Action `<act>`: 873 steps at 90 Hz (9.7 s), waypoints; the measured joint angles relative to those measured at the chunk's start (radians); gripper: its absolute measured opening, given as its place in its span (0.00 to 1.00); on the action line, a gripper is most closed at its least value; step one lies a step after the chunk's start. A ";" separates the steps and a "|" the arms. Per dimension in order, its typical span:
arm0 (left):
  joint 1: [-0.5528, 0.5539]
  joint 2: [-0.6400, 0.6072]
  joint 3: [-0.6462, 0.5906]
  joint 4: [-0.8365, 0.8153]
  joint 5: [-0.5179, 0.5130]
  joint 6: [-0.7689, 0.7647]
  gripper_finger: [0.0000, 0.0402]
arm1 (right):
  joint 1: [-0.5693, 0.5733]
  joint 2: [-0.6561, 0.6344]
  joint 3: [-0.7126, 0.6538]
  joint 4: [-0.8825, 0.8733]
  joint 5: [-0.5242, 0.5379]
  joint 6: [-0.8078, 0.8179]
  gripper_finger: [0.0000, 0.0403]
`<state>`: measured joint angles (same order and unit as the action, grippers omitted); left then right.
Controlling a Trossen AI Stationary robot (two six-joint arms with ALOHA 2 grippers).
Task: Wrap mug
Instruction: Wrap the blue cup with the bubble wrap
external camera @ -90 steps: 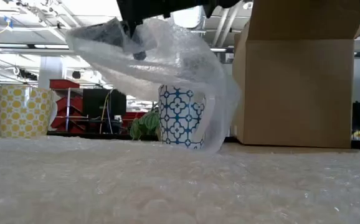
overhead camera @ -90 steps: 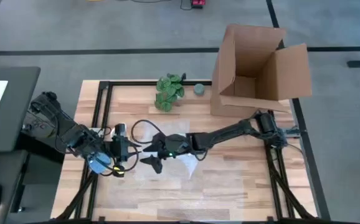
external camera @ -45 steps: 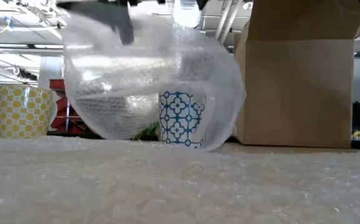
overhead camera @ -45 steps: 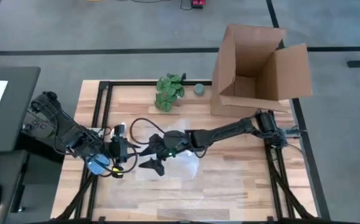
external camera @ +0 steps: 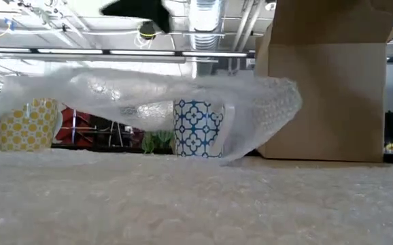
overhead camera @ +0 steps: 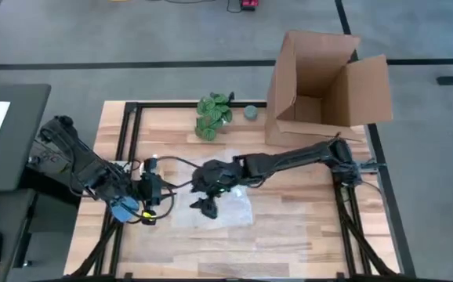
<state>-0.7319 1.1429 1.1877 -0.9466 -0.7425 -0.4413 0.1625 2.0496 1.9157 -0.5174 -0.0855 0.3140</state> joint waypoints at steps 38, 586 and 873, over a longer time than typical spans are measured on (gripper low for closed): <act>0.093 0.254 -0.013 -0.263 -0.142 -0.350 0.17 | -0.078 -0.012 -0.042 -0.447 0.060 0.024 0.42; 0.142 -0.257 -0.595 0.541 0.048 -0.093 0.00 | -0.128 0.257 0.113 -0.652 -0.015 -0.146 0.00; 0.144 -0.258 -0.596 0.534 0.043 -0.094 0.00 | -0.128 0.115 0.014 -0.565 0.027 0.001 0.00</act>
<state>-0.5880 0.8852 0.5919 -0.4122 -0.6990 -0.5350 0.0342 2.1643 1.9300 -1.0821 -0.0583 0.3148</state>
